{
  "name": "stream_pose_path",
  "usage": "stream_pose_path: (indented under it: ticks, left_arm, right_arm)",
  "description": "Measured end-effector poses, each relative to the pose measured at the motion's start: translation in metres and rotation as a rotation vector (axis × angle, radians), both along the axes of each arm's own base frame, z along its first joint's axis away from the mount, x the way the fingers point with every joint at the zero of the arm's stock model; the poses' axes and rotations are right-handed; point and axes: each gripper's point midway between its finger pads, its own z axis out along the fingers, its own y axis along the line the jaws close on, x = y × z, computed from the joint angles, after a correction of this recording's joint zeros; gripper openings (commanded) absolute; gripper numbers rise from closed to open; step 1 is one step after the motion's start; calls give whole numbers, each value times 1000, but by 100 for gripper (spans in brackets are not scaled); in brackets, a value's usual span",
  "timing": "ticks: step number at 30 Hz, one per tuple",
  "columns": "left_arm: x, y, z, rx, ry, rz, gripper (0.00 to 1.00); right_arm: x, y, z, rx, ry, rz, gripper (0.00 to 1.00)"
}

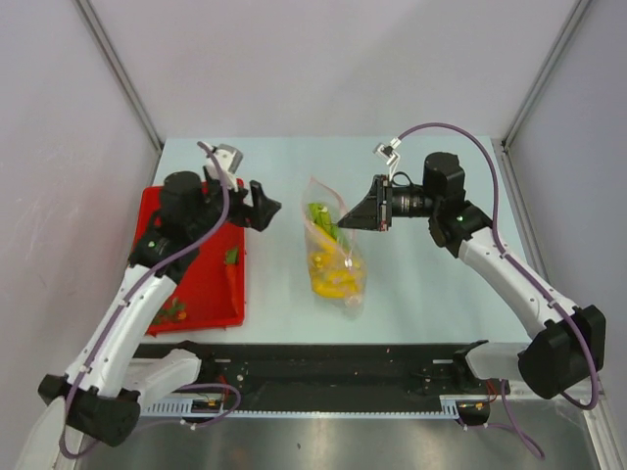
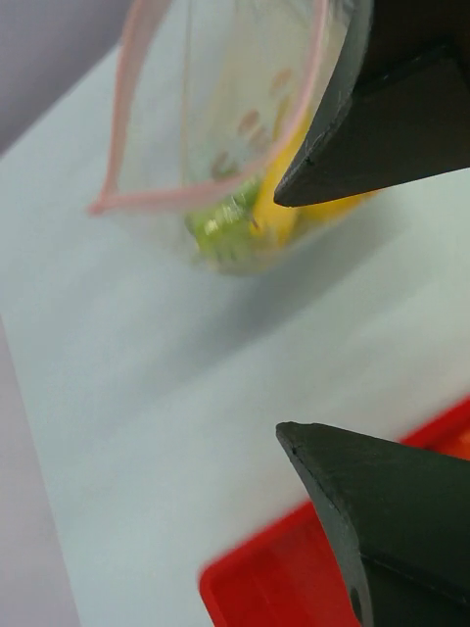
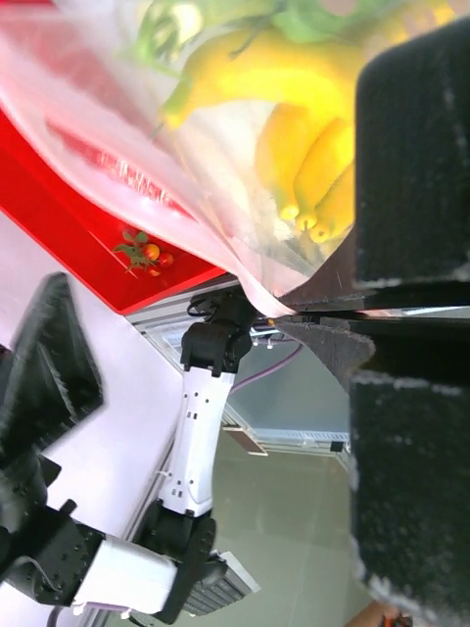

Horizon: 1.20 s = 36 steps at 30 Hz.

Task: Place the food in the zip-top bag and seal the zipper
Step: Place the fake fruit in the zipper food storage bag, then pick up the fake vegetable from the bin.

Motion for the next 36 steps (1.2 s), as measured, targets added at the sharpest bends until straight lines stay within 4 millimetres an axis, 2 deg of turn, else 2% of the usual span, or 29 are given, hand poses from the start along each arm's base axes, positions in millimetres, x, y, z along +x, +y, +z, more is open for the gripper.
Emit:
stream_pose_path:
  ticks: [3,4,7,9,10,13,17,20,27,31,35,36]
  left_arm:
    - [3,39,-10,45,16,84,81]
    - [3,52,-21,72,37,107,76]
    - [3,87,-65,147,153,186,69]
    - [4,110,-103,197,272,230,64]
    - [2,117,-118,212,320,244,60]
    - [-10,137,-163,261,475,271,57]
    - [-25,142,-193,300,589,257,55]
    - [-27,144,-206,312,640,254,47]
    - [-33,148,-255,353,837,249,48]
    - [-35,146,-267,340,898,246,57]
    - [-31,146,-279,339,955,258,55]
    - [-30,147,-283,342,972,261,52]
  right_arm:
    - [-1,0,2,4,-14,3,0]
    - [-1,0,2,4,-16,4,0]
    - [-1,-1,2,4,-19,4,0]
    - [-1,-1,2,3,-22,4,0]
    - [-1,-1,2,3,-24,4,0]
    - [-1,-1,1,1,-28,4,0]
    - [-1,-1,1,-1,-27,5,0]
    - [0,0,-1,-4,-21,5,0]
    - [1,1,-6,-15,0,5,0]
    - [1,2,-8,-17,4,6,0]
    - [2,2,-8,-18,2,7,0]
    - [2,2,-8,-18,1,7,0]
